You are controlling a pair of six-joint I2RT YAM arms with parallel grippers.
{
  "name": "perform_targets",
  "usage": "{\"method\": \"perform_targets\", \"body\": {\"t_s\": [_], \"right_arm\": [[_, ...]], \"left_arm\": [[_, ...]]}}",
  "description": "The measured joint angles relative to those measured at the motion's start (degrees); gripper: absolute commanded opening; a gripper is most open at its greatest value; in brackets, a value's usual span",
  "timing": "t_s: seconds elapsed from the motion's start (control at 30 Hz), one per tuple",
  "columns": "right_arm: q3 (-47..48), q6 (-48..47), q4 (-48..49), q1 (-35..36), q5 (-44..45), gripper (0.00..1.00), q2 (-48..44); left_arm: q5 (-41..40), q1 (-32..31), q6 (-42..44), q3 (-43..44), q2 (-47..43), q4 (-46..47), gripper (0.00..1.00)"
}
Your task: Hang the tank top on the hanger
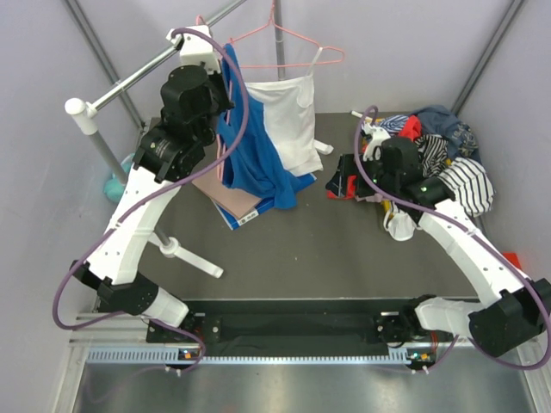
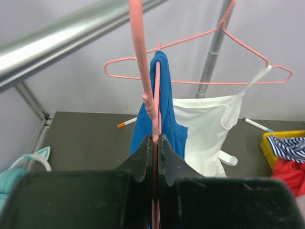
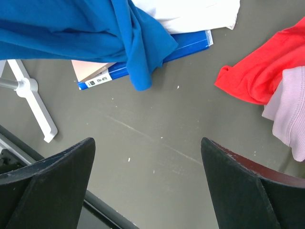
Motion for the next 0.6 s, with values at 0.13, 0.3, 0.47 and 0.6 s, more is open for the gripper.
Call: {"method": "perform_targets", "body": {"t_s": [0.13, 0.3, 0.47, 0.6], "right_arm": [[-0.33, 0.02, -0.02, -0.31, 0.07, 0.91, -0.26], [-0.33, 0.07, 0.02, -0.35, -0.09, 0.91, -0.26], [-0.33, 0.09, 0.02, -0.37, -0.42, 0.91, -0.24], [-0.33, 0.09, 0.07, -0.37, -0.72, 0.91, 0.0]], "left_arm": [[-2.12, 0.68, -0.04, 0.63, 0.0, -0.15, 0.0], [-4.46, 1.79, -0.31, 1.01, 0.0, -0.2, 0.0], [-6.54, 4.52, -1.33, 1.01, 0.0, -0.28, 0.0], [-8.74, 5.81, -1.33, 1.01, 0.0, -0.33, 0.0]]}}
